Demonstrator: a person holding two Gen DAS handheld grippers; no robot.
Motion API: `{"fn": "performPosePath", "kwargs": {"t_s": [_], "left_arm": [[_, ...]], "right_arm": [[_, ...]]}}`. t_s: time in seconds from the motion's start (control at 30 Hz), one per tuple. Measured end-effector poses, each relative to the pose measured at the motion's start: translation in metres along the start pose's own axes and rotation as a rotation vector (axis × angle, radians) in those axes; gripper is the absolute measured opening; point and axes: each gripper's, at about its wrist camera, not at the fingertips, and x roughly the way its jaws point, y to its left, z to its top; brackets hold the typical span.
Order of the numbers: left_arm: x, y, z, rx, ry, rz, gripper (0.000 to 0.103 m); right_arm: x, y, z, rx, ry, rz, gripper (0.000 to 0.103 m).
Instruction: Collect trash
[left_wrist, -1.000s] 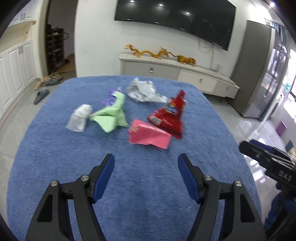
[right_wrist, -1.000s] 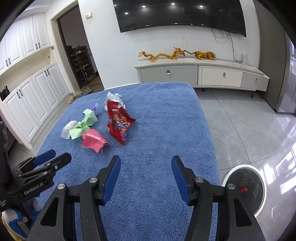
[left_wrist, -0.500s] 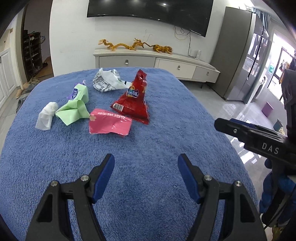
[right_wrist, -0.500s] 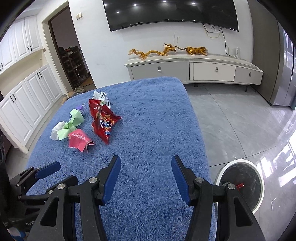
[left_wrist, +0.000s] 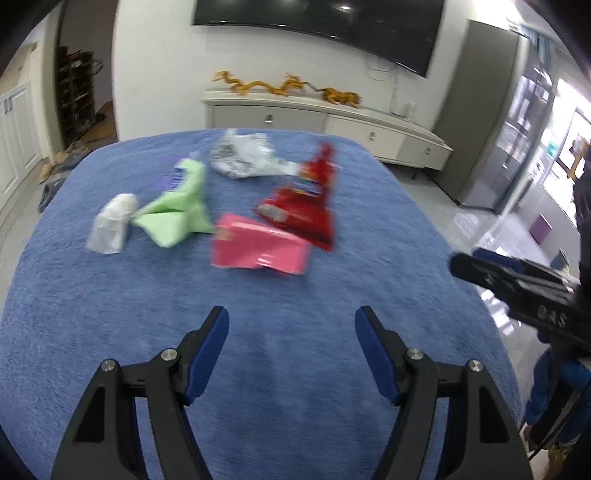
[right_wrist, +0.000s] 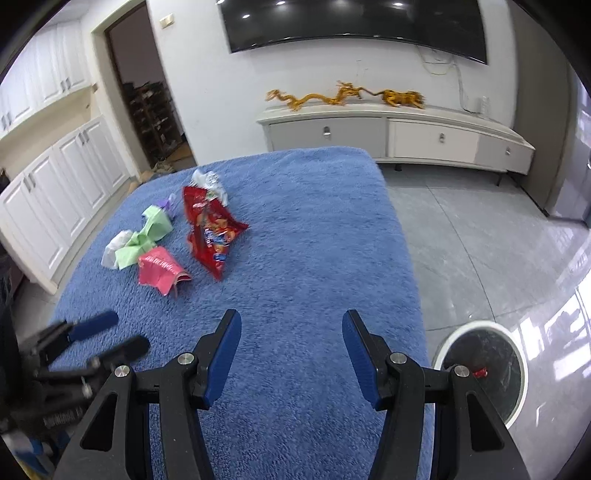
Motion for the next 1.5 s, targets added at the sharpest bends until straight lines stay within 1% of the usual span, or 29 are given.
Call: {"fn": "performPosePath", "kwargs": {"t_s": [0.1,0.3,0.37,0.43,0.57,0.67,0.73,0.8,0.87,0.9,0.93,0.97,1.0,1.1,1.2,1.27,1.33,1.4,1.5], "left_arm": [[0.0,0.037,0.015,-0.059,-0.027,0.043,0.069],[0.007,0.114,0.053,-0.163,-0.091,0.14,0.069],[0.012,0.13,0.062,-0.19,-0.092,0.138,0.069],[0.022,0.144,0.069,-0.218,-0.084,0.112,0.069],[0.044,0.159,0.077,-0.248,-0.047,0.104,0.067],[0.057,0.16,0.077,-0.239,-0.023,0.122,0.063],[0.065,0.161,0.075,-0.246,-0.002,0.116,0.056],[0.069,0.163,0.071,-0.246,0.007,0.129,0.052],[0.067,0.161,0.071,-0.24,0.002,0.132,0.04],[0.066,0.161,0.071,-0.241,0.002,0.121,0.029],[0.064,0.16,0.069,-0.243,0.002,0.11,0.025],[0.062,0.159,0.067,-0.241,0.0,0.111,0.024],[0.058,0.157,0.064,-0.234,-0.004,0.117,0.022],[0.04,0.15,0.056,-0.226,-0.022,0.124,0.021],[0.013,0.14,0.045,-0.209,-0.052,0.145,0.021],[-0.008,0.131,0.041,-0.193,-0.071,0.138,0.021],[-0.027,0.115,0.038,-0.165,-0.09,0.113,0.021],[-0.04,0.095,0.037,-0.134,-0.093,0.065,0.021],[-0.045,0.048,0.042,-0.07,-0.084,-0.028,0.021]], "right_arm": [[0.011,0.015,0.008,-0.06,0.018,0.039,0.054],[0.042,0.052,0.03,-0.134,0.049,0.173,0.054],[0.05,0.066,0.035,-0.156,0.052,0.232,0.054],[0.057,0.081,0.039,-0.19,0.057,0.287,0.054],[0.07,0.103,0.047,-0.255,0.062,0.344,0.054],[0.089,0.112,0.051,-0.284,0.085,0.352,0.054],[0.105,0.114,0.051,-0.287,0.112,0.353,0.054],[0.12,0.115,0.049,-0.285,0.149,0.361,0.054],[0.132,0.116,0.044,-0.281,0.186,0.373,0.054],[0.133,0.116,0.043,-0.283,0.184,0.369,0.049],[0.131,0.117,0.042,-0.285,0.175,0.371,0.044],[0.128,0.116,0.041,-0.279,0.174,0.381,0.032],[0.125,0.116,0.04,-0.274,0.171,0.393,0.032],[0.106,0.116,0.032,-0.283,0.147,0.402,0.029],[0.083,0.114,0.024,-0.278,0.122,0.428,0.029],[0.062,0.109,0.017,-0.272,0.1,0.444,0.029],[0.042,0.098,0.012,-0.244,0.069,0.449,0.029],[0.024,0.08,0.012,-0.199,0.033,0.447,0.029],[-0.005,0.046,0.008,-0.134,-0.02,0.41,0.029]]}}
